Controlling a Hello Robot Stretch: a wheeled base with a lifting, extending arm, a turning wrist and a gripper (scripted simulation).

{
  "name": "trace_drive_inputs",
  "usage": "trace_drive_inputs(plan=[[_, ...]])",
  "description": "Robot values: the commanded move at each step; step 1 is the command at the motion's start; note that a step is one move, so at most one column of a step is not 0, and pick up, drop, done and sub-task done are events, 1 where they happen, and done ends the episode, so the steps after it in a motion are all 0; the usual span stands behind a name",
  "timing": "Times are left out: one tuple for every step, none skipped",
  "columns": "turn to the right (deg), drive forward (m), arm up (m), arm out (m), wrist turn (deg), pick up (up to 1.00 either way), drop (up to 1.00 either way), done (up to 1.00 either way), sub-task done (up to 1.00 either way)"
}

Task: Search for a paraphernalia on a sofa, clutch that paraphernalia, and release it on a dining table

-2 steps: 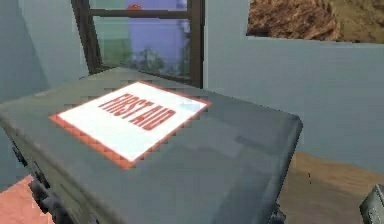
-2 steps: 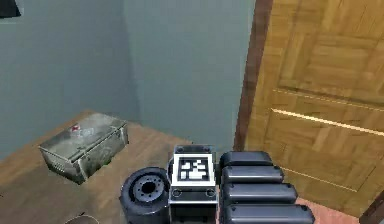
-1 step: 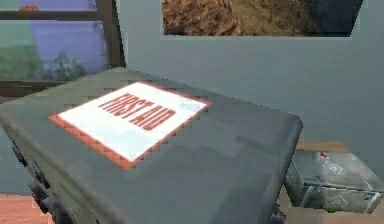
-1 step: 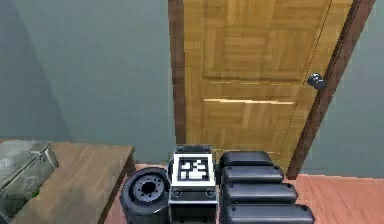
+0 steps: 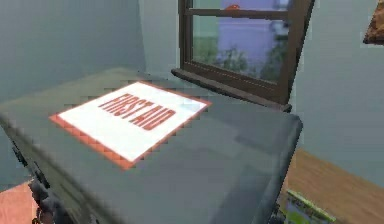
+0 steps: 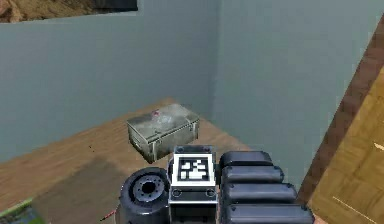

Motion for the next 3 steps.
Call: trace_drive_inputs(plan=[[-6.0, 0.0, 0.0, 0.0, 0.0, 0.0, 0.0, 0.0, 0.0], [0.0, 0.0, 0.0, 0.46, 0.0, 0.0, 0.0, 0.0, 0.0], [0.0, 0.0, 0.0, 0.0, 45.0, 0.0, 0.0, 0.0, 0.0]])
